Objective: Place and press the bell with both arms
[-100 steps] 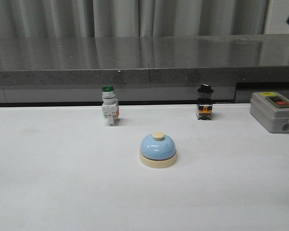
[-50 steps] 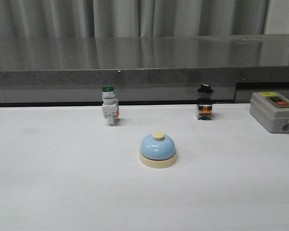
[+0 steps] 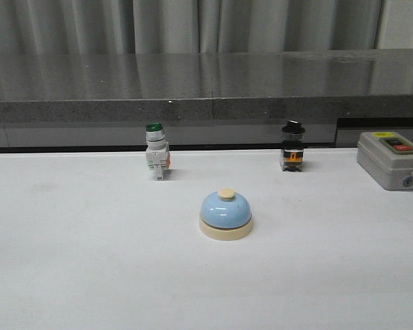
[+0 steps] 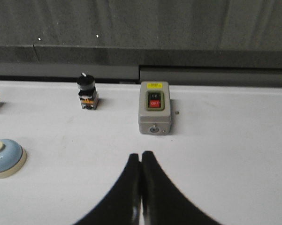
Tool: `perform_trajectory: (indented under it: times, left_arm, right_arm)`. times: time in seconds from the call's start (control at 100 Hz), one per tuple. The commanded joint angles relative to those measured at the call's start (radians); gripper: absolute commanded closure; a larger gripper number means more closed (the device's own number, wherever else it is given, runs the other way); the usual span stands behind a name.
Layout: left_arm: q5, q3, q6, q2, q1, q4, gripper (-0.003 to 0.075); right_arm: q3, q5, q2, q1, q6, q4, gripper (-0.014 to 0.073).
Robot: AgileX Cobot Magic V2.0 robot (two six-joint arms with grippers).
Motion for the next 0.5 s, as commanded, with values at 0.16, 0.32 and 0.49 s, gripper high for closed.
perform_trajectory:
  times: [0.16,0.32,0.49]
  left_arm:
    - [-0.085,0.041,-0.009,-0.029,0.001,-0.006,0.0741]
    - [-0.085,0.041,-0.009,-0.029,0.001,-0.006,0.0741]
    - [-0.085,0.041,-0.009,-0.029,0.001,-0.006,0.0741]
  right_arm:
    - [0.021,-0.195,-0.050,-0.006,-0.013,-0.001,0.0655]
    - [0.161,-0.431,-0.146,-0.006,-0.008,-0.008,0.0655]
    - [0.242,-0.381,-0.268,-0.006,0.013,-0.024,0.0655]
